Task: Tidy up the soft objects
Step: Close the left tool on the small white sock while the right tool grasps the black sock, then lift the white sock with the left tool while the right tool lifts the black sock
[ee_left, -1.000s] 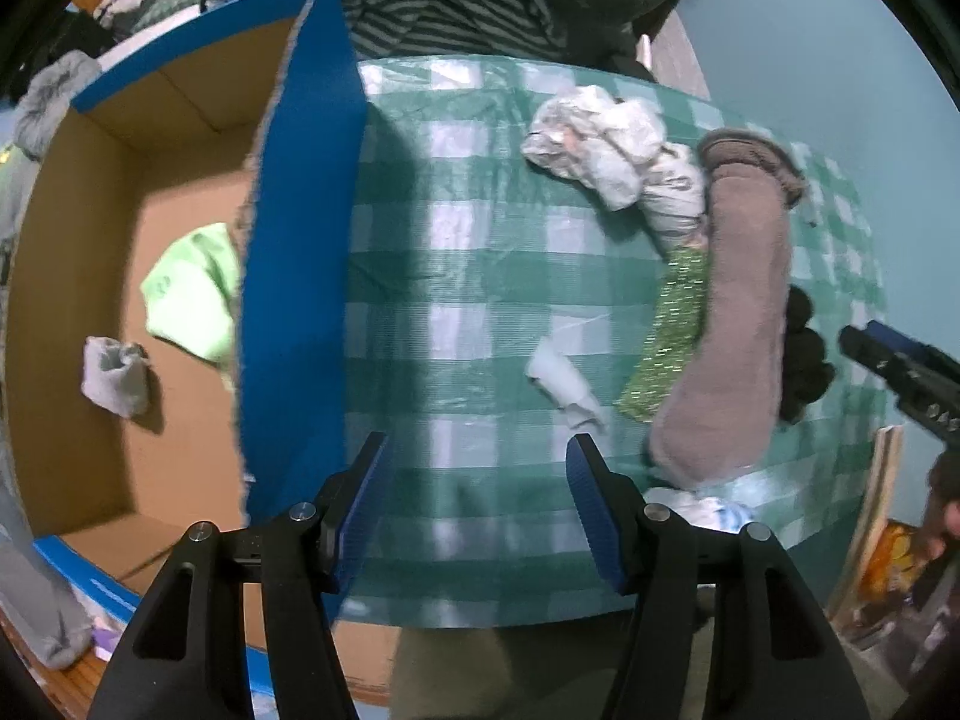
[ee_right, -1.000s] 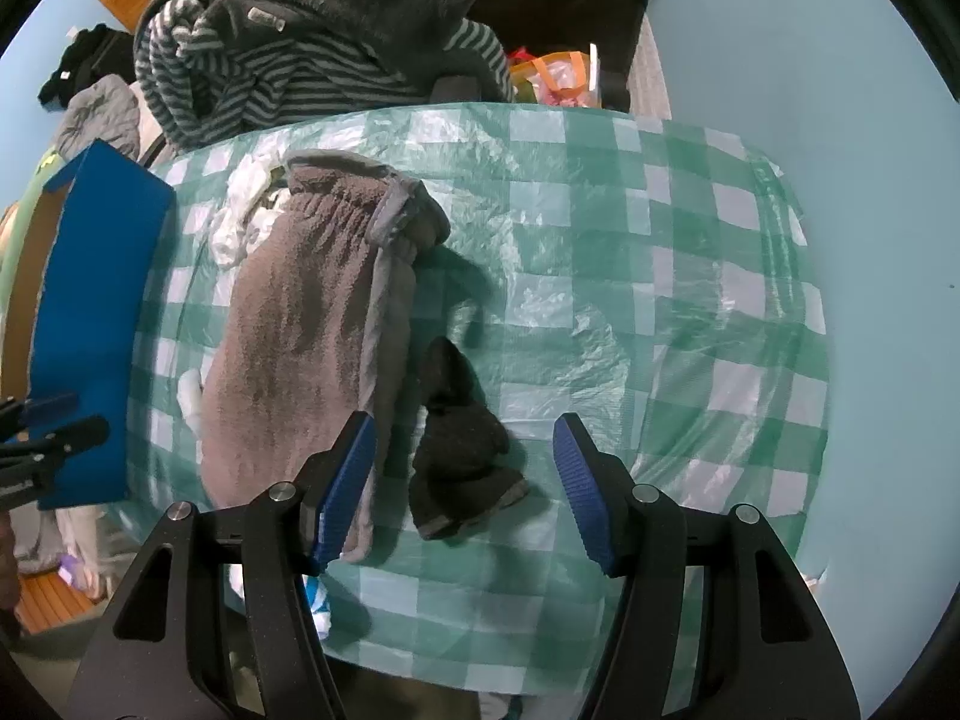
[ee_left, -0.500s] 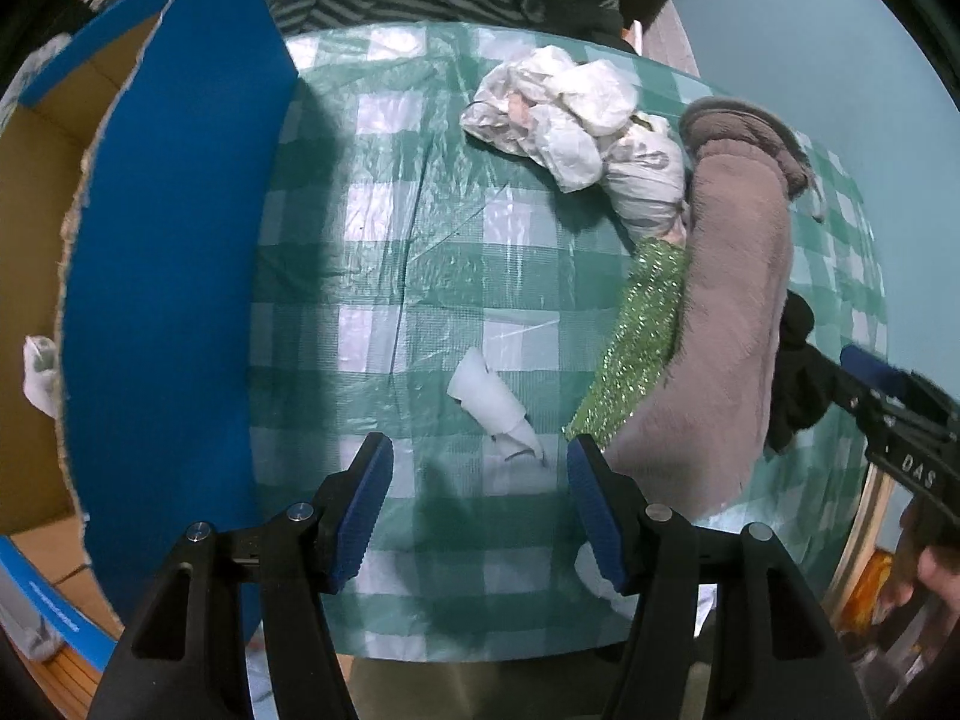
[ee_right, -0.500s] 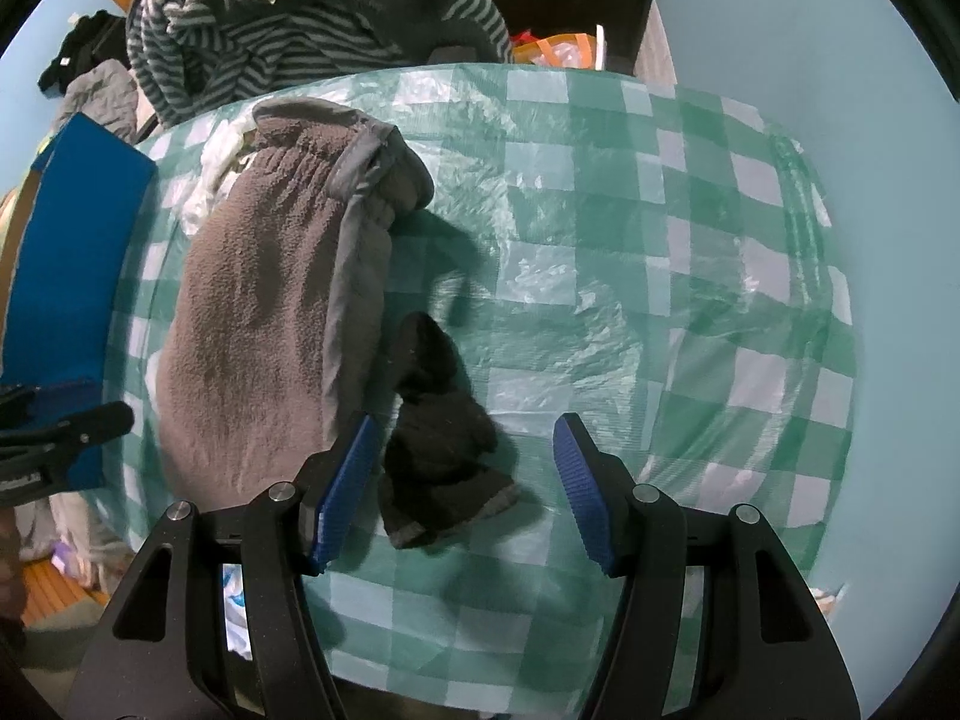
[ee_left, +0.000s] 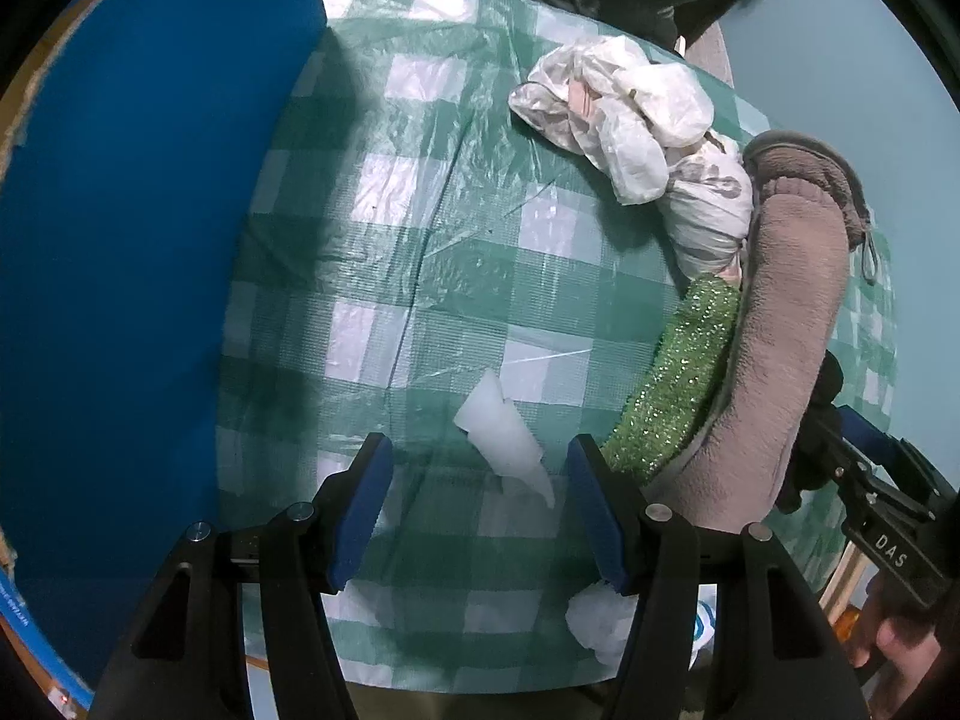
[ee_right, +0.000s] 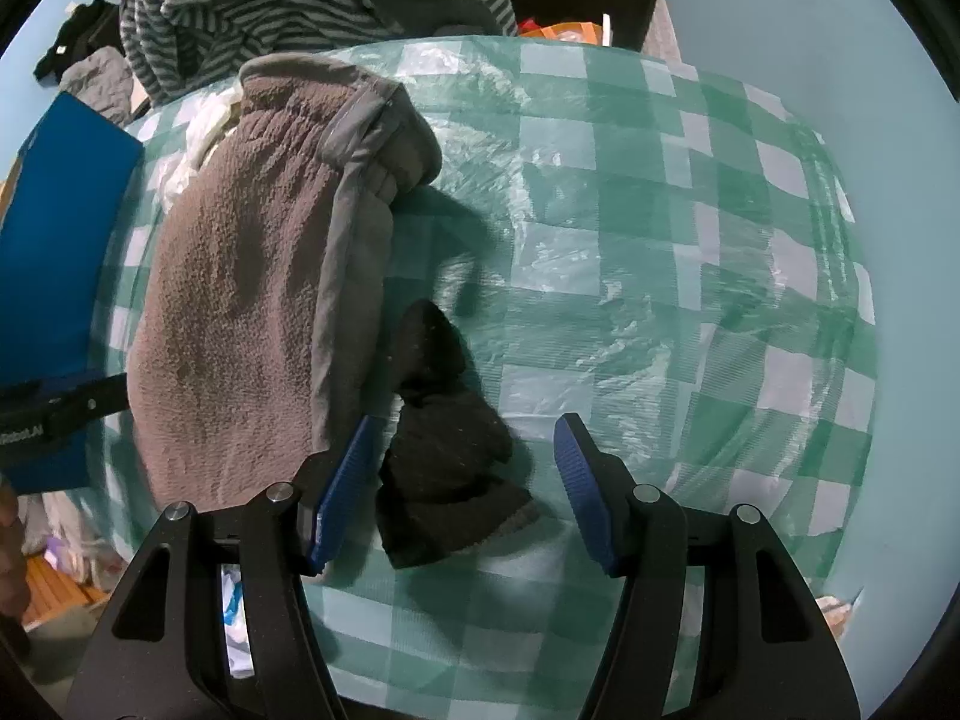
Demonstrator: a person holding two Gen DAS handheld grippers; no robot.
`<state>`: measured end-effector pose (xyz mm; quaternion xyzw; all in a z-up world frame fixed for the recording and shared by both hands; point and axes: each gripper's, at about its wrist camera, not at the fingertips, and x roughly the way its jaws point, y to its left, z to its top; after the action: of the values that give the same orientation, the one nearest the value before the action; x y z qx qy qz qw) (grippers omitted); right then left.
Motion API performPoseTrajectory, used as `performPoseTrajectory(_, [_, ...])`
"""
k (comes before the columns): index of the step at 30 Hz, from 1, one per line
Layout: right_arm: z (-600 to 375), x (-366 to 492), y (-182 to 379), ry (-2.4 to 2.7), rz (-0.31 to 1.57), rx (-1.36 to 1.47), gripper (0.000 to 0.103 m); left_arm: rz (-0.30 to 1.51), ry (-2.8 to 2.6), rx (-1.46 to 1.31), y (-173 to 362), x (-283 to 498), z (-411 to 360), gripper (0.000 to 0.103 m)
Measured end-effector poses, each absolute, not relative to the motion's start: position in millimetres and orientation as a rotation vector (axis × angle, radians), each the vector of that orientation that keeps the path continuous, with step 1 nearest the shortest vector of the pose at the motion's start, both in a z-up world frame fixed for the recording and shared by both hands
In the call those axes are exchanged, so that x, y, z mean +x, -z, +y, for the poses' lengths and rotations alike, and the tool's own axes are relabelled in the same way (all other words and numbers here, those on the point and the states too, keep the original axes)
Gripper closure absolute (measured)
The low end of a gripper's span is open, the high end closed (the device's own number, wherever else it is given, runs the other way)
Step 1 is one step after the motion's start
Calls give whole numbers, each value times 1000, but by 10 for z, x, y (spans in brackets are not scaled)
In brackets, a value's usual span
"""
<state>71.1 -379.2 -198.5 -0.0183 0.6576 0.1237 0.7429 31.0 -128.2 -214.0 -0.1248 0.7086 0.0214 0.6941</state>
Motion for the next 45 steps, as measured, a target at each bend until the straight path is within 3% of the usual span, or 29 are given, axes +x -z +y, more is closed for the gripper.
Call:
performPoseTrajectory(4, [-3718, 700, 2013, -271, 1434, -67, 41, 1599, -51, -295, 2225, 305, -1201, 58])
performPoseTrajectory(9, [-3657, 687, 2044, -264, 1427, -97, 41, 1581, -37, -296, 2259, 251, -1071, 66])
performPoseTrajectory(11, [-3635, 669, 2064, -262, 1426, -105, 41, 1576, -13, -305, 2270, 251, -1085, 80])
performPoseTrajectory(15, [-3600, 618, 2124, -255, 1442, -123, 45, 1576, 11, -295, 2281, 239, -1268, 86])
performPoseTrajectory(17, [-3592, 597, 2125, -255, 1434, -140, 55, 1574, 22, -274, 2276, 239, -1323, 88])
performPoseTrajectory(20, [-3588, 587, 2115, -271, 1437, -128, 61, 1569, 41, -244, 2282, 242, -1426, 89])
performPoseTrajectory(45, [-3663, 562, 1581, -289, 1365, -96, 63, 1451, 79, -43, 1449, 276, -1670, 90])
